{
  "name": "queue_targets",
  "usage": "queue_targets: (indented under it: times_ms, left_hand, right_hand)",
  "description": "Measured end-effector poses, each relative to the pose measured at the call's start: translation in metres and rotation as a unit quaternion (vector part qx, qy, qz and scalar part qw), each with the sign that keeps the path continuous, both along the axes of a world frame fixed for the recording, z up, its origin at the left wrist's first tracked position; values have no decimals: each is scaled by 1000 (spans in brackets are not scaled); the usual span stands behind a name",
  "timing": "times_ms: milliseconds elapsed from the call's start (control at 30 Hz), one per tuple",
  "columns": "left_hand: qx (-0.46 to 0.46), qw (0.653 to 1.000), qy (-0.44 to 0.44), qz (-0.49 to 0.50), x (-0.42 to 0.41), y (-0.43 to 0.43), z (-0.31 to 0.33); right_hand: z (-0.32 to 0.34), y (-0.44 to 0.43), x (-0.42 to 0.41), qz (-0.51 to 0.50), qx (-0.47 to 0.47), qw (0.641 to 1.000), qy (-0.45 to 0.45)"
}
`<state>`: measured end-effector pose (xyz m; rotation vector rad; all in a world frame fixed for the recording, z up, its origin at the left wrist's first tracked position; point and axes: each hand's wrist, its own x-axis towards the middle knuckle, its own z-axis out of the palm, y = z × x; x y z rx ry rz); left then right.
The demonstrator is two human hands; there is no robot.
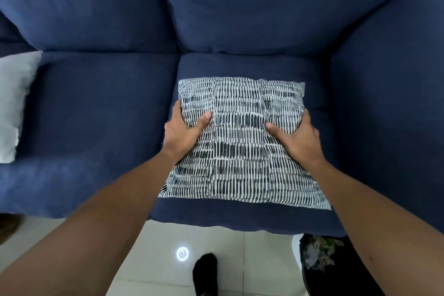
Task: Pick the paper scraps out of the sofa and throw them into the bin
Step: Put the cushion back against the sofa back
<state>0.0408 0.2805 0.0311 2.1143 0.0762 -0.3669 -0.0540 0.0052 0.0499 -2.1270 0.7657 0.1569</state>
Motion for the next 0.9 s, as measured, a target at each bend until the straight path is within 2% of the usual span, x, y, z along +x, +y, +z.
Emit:
queue_targets:
  times_ms: [467, 667, 900]
  left_hand:
    - [-23, 983, -183, -15, 63, -28, 111]
    - [-33, 975, -221, -17, 96, -46, 126]
    - [-32, 968, -248, -12, 127, -73, 111]
  right_hand:
    - [103, -19, 56, -34, -78, 984, -154]
    - [112, -40, 89, -40, -72, 974, -211]
    - [87, -63, 120, -37, -77, 968, -235]
